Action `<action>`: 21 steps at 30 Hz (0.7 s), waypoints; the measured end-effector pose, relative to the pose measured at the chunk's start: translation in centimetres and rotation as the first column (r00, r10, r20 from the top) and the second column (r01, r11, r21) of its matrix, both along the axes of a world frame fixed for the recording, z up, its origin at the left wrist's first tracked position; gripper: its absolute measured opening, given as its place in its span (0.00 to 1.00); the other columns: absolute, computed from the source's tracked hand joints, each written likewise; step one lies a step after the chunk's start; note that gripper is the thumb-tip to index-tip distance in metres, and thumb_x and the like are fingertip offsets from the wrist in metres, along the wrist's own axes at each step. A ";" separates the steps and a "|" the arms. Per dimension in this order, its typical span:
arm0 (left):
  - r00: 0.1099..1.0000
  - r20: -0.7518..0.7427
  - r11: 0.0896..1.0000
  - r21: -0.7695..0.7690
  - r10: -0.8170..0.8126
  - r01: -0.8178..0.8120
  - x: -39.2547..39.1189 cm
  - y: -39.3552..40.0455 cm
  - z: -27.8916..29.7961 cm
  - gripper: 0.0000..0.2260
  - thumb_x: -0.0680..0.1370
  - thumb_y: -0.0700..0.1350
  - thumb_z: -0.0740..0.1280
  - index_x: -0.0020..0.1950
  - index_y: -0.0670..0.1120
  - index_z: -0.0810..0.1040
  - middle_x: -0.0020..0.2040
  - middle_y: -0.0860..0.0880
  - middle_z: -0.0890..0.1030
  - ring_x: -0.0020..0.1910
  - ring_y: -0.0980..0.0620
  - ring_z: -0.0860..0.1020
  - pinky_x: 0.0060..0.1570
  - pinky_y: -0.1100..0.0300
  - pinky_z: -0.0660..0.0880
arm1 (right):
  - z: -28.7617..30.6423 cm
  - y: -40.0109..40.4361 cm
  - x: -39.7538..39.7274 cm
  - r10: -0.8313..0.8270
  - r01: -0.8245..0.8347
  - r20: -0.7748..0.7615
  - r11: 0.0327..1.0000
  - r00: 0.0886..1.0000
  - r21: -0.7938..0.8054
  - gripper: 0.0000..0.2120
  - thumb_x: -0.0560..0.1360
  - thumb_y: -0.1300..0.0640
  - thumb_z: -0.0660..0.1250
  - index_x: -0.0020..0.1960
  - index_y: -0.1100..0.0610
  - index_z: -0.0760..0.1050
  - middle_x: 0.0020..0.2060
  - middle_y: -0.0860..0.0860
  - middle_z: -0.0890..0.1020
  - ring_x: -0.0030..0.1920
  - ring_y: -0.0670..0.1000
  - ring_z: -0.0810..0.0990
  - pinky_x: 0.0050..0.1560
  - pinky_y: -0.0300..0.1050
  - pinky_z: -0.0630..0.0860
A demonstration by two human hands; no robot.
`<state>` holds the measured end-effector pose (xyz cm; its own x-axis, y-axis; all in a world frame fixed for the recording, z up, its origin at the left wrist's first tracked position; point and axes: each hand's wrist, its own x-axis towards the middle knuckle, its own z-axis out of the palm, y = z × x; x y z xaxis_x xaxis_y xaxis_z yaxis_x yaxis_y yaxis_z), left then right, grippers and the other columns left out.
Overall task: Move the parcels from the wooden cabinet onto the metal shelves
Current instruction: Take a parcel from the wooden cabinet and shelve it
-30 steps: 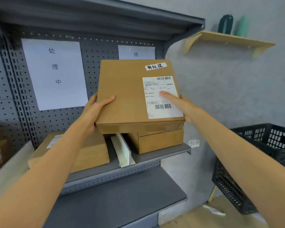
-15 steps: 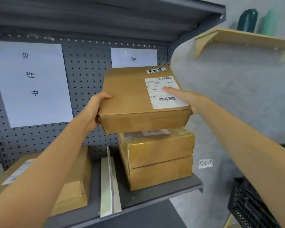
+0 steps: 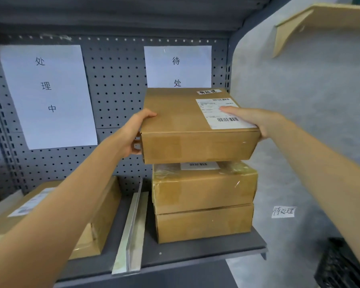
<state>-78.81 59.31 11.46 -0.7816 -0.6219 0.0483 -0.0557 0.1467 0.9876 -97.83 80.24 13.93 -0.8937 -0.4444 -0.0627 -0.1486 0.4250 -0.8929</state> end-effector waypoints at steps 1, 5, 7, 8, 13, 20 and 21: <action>1.000 0.002 1.000 0.001 0.017 -0.017 -0.2 0.3 -0.1 0.15 0.74 0.60 0.64 0.43 0.48 0.70 0.33 0.50 0.71 0.29 0.53 0.70 0.31 0.61 0.69 | -0.3 0.1 -0.2 0.005 -0.005 0.005 1.000 1.000 -0.003 0.30 0.61 0.32 0.73 0.55 0.51 0.80 0.48 0.51 0.85 0.44 0.53 0.84 0.52 0.52 0.80; 0.998 0.018 0.998 -0.010 0.065 -0.065 -0.5 1.4 -0.6 0.15 0.74 0.60 0.63 0.44 0.47 0.70 0.35 0.49 0.72 0.32 0.52 0.72 0.32 0.60 0.70 | -1.1 0.4 -0.9 0.030 -0.030 0.013 1.000 0.999 0.000 0.29 0.62 0.31 0.73 0.54 0.51 0.79 0.45 0.51 0.85 0.42 0.52 0.83 0.47 0.50 0.80; 0.997 0.036 0.998 0.010 0.067 -0.067 -0.6 1.8 -1.0 0.16 0.75 0.60 0.63 0.41 0.47 0.69 0.32 0.49 0.71 0.31 0.52 0.69 0.34 0.60 0.68 | -1.3 0.7 -1.1 0.032 -0.032 0.006 0.999 0.999 0.027 0.29 0.63 0.32 0.72 0.53 0.51 0.78 0.47 0.52 0.85 0.44 0.53 0.83 0.51 0.53 0.80; 0.997 0.045 0.998 0.019 0.066 -0.067 -0.7 1.9 -1.2 0.16 0.74 0.60 0.63 0.40 0.47 0.69 0.31 0.49 0.70 0.30 0.52 0.68 0.34 0.60 0.66 | -1.4 0.9 -1.1 0.033 -0.033 0.007 0.999 0.999 0.040 0.28 0.63 0.32 0.72 0.53 0.52 0.78 0.48 0.53 0.84 0.45 0.54 0.83 0.53 0.54 0.79; 0.993 0.047 0.994 0.025 0.106 -0.108 -1.1 2.3 -2.0 0.16 0.73 0.60 0.64 0.44 0.47 0.71 0.38 0.47 0.72 0.36 0.50 0.70 0.36 0.57 0.69 | -1.9 1.5 -0.9 0.040 -0.041 0.014 0.996 0.999 0.075 0.25 0.66 0.34 0.71 0.49 0.54 0.76 0.44 0.54 0.83 0.41 0.54 0.82 0.45 0.50 0.80; 0.993 0.025 0.977 0.177 0.117 -0.119 -1.3 2.4 -2.9 0.13 0.74 0.56 0.67 0.48 0.47 0.73 0.45 0.45 0.76 0.43 0.47 0.75 0.47 0.51 0.73 | -2.0 1.7 -0.7 0.023 -0.027 0.036 0.993 0.999 0.111 0.22 0.68 0.38 0.72 0.46 0.56 0.73 0.43 0.55 0.82 0.43 0.56 0.82 0.49 0.55 0.80; 0.992 0.020 0.975 0.183 0.126 -0.127 -1.3 2.4 -2.9 0.13 0.74 0.55 0.67 0.48 0.46 0.73 0.44 0.45 0.76 0.42 0.47 0.75 0.47 0.52 0.73 | -2.1 1.7 -0.7 0.026 -0.031 0.049 0.994 0.998 0.106 0.21 0.69 0.39 0.72 0.48 0.55 0.73 0.44 0.55 0.82 0.44 0.56 0.82 0.51 0.56 0.80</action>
